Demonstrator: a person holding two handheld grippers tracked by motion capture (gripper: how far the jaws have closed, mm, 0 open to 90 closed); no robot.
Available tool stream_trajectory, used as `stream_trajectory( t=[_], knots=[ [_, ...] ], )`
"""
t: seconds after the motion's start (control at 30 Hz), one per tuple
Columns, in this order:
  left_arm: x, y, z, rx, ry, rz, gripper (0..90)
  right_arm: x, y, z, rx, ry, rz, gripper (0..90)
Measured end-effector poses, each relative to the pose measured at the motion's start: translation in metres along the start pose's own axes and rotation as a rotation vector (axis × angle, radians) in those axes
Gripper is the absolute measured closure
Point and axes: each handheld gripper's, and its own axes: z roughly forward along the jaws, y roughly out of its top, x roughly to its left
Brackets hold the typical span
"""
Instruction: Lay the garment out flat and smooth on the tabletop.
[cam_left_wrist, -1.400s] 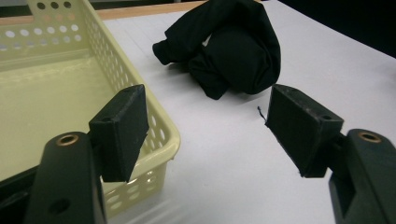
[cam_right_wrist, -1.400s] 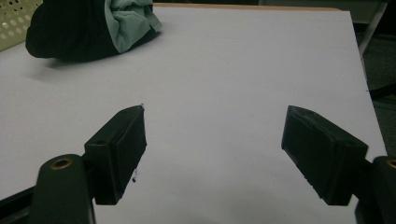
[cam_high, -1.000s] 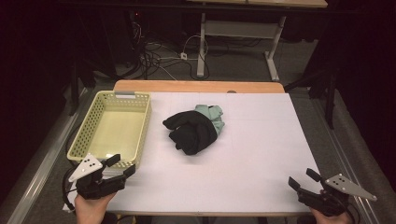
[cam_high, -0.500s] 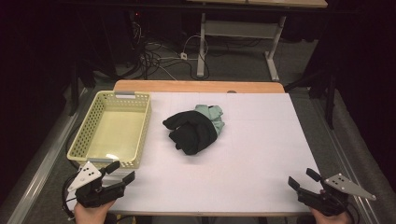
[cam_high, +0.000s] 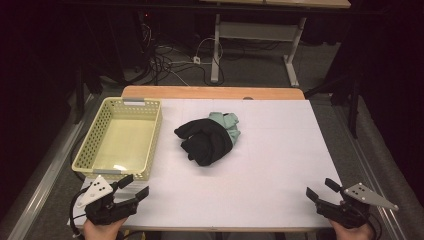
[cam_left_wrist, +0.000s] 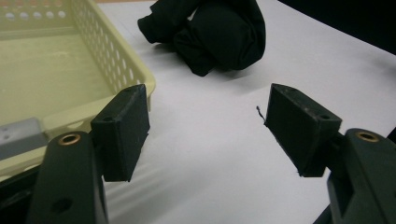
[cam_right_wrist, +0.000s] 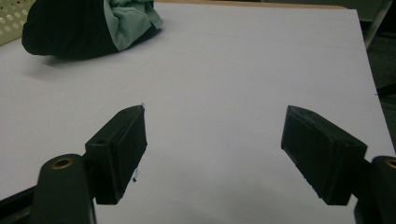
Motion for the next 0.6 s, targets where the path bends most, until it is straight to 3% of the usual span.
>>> stream_trajectory(
  t=[0.6],
  knots=[
    [-0.019,0.023,0.03,0.009,-0.07,0.068,31.8,0.003,-0.001,-0.006,-0.015,0.007,-0.011,28.1]
  ],
)
